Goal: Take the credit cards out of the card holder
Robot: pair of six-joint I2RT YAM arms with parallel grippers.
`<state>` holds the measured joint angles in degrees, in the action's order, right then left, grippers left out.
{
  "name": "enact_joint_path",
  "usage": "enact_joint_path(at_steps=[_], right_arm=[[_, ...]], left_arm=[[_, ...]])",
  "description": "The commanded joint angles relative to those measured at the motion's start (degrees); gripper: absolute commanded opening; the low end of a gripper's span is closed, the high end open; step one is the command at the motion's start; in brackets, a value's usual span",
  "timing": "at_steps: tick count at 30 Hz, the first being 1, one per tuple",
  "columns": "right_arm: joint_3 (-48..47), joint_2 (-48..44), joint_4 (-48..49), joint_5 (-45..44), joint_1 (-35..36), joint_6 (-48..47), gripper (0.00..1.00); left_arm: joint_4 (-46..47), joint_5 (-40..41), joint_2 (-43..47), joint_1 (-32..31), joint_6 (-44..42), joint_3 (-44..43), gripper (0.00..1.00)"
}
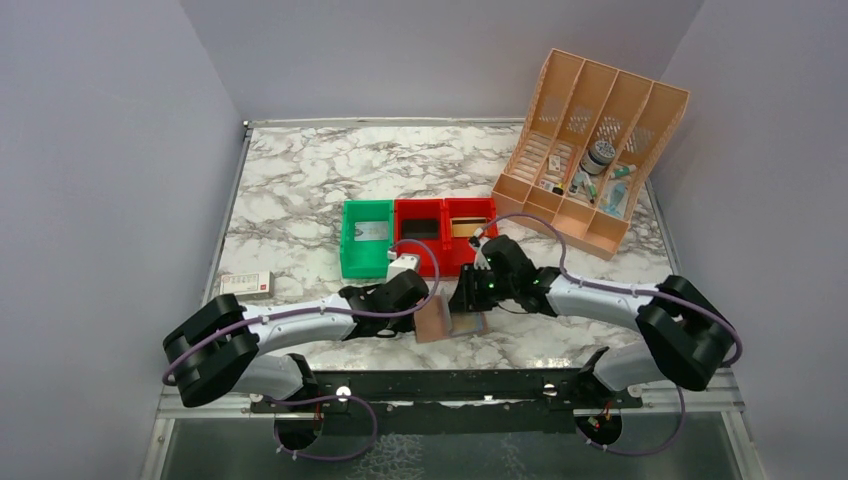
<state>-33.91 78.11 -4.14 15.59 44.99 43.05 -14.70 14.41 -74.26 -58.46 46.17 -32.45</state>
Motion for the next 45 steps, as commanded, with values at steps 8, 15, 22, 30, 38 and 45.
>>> enact_joint_path(at_steps=[8, 15, 22, 30, 38, 45], right_arm=[[-2.98, 12.72, 10.24, 9.03, 0.09, 1.7, 0.27], [-1.61, 14.61, 8.85, 5.68, 0.1, 3.19, 0.27], [0.48, 13.66, 9.35, 3.64, 0.07, 4.63, 0.28], [0.94, 12.36, 10.12, 4.5, 0.07, 5.1, 0.28], [0.06, 5.25, 5.38, 0.48, 0.04, 4.42, 0.3], [-1.17, -4.74, -6.32, -11.66, -0.57, 2.87, 0.37]], left_arm=[[1.15, -0.09, 7.9, 0.27, 4.29, 1.42, 0.44], [3.1, -1.34, 14.32, 0.27, 7.67, 4.52, 0.61], [9.43, -5.18, 11.37, 0.27, 10.16, 6.76, 0.66], [5.2, 1.4, 3.66, 0.26, 9.87, 2.28, 0.7], [2.04, 3.04, -3.15, 0.25, 8.29, -0.85, 0.57], [1.68, 2.25, -3.52, 0.27, 5.81, -0.53, 0.41]])
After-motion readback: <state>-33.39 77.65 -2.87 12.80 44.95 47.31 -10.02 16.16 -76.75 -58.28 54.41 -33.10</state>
